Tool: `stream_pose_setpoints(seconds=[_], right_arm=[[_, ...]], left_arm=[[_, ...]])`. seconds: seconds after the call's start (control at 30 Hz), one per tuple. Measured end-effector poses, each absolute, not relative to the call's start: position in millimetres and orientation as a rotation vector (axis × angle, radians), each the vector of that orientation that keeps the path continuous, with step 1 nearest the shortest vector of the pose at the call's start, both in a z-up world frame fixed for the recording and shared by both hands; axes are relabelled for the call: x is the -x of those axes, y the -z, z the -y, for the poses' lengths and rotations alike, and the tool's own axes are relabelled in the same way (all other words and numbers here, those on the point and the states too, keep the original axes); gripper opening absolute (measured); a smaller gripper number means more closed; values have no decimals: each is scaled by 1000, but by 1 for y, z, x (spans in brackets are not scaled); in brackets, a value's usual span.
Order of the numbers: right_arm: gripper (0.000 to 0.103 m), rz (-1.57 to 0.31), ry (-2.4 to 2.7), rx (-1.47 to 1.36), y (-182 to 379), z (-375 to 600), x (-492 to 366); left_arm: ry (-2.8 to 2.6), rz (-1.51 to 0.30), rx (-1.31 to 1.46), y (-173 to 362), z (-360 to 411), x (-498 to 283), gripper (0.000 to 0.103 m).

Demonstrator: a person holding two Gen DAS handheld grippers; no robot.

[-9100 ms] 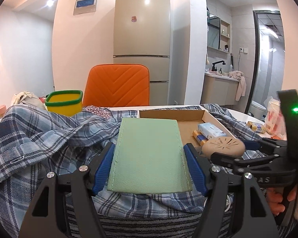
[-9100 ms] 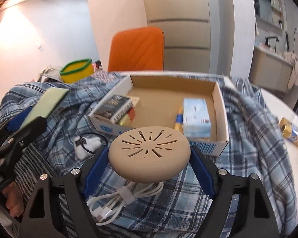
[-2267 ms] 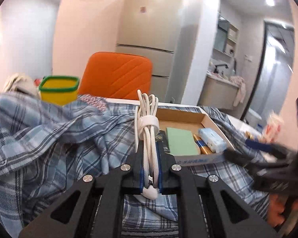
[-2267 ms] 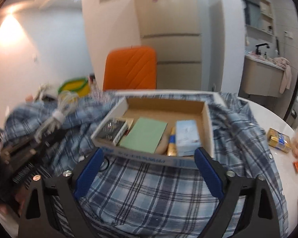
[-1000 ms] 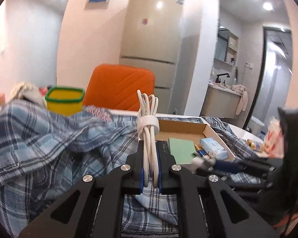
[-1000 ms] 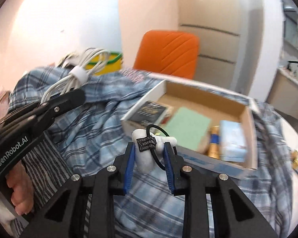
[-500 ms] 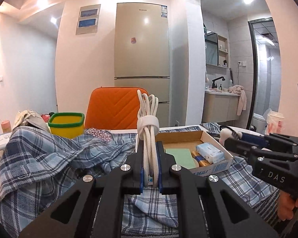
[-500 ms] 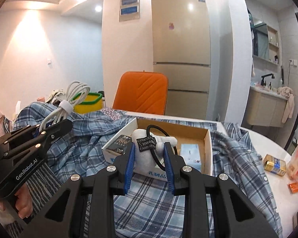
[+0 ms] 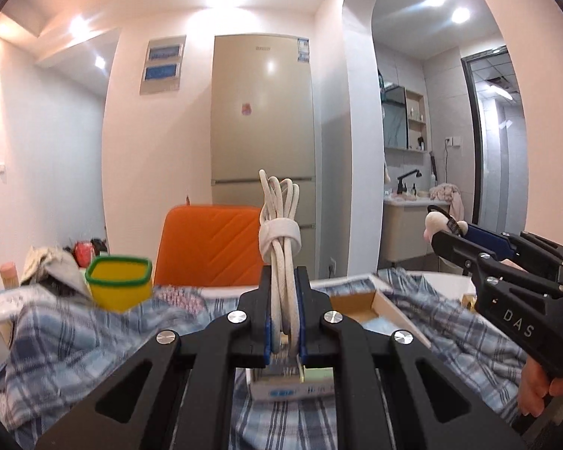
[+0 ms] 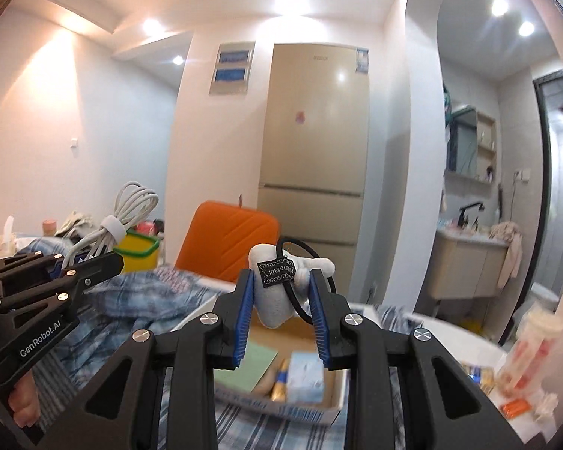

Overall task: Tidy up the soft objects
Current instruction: 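Lower the cable and hair tie into the box and open both grippers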

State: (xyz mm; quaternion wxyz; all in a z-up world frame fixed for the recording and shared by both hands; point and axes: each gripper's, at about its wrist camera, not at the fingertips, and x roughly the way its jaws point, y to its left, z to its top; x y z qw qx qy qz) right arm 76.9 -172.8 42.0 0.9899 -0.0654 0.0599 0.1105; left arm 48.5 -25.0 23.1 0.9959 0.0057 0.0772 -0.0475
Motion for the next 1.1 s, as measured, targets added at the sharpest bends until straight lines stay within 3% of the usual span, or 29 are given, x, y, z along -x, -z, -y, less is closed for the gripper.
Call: stream_pose_setpoints(seconds=[0.3, 0.77, 1.03, 1.1], right_arm=[[30, -115, -181, 81, -55, 170, -120], [30, -558, -290, 61, 29, 165, -209], [30, -689, -322, 51, 60, 162, -223], [42, -694, -315, 45, 62, 164, -225]], left_arm=[[115, -135, -5, -22, 41, -93, 9], [129, -403, 41, 21, 35, -143, 9], [138, -420, 32, 25, 39, -141, 9], [140, -423, 30, 25, 39, -141, 9]])
